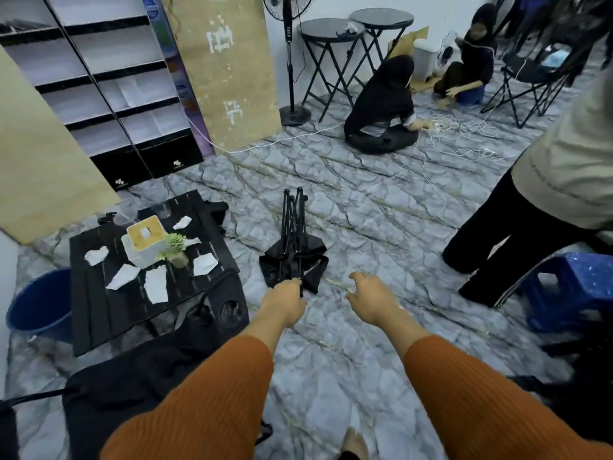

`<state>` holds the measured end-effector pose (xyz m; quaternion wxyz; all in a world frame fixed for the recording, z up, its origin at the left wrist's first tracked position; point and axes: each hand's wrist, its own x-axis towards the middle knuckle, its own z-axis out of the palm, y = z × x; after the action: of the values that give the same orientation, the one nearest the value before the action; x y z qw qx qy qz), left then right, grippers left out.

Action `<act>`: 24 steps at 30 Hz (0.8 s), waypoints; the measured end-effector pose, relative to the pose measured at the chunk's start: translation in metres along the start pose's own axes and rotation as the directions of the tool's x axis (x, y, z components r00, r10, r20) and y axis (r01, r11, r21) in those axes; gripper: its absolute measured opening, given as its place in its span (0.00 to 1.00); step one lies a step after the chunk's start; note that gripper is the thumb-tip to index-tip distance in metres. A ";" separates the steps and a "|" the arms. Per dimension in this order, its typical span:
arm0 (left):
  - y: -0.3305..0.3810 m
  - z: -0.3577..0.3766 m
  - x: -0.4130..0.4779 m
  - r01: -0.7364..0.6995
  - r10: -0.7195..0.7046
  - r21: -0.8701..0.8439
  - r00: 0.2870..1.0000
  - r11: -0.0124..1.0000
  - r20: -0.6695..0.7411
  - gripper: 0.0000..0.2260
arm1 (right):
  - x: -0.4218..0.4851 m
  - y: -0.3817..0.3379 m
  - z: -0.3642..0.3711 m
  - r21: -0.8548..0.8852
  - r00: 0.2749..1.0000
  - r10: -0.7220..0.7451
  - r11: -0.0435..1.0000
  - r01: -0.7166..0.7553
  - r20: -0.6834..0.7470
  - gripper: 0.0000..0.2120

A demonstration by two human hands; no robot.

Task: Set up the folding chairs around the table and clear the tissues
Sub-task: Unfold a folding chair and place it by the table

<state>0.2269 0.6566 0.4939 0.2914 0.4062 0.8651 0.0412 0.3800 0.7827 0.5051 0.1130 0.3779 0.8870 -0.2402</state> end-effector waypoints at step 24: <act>0.127 -0.151 0.346 0.073 -0.074 0.043 0.997 0.996 0.014 0.16 | 0.340 0.099 -0.183 0.095 0.998 -0.005 0.995 -0.002 0.070 0.22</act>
<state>0.0588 1.0181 0.4954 0.2910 0.3804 0.8778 0.0088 0.2141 1.1455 0.4985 0.1258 0.3733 0.8703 -0.2955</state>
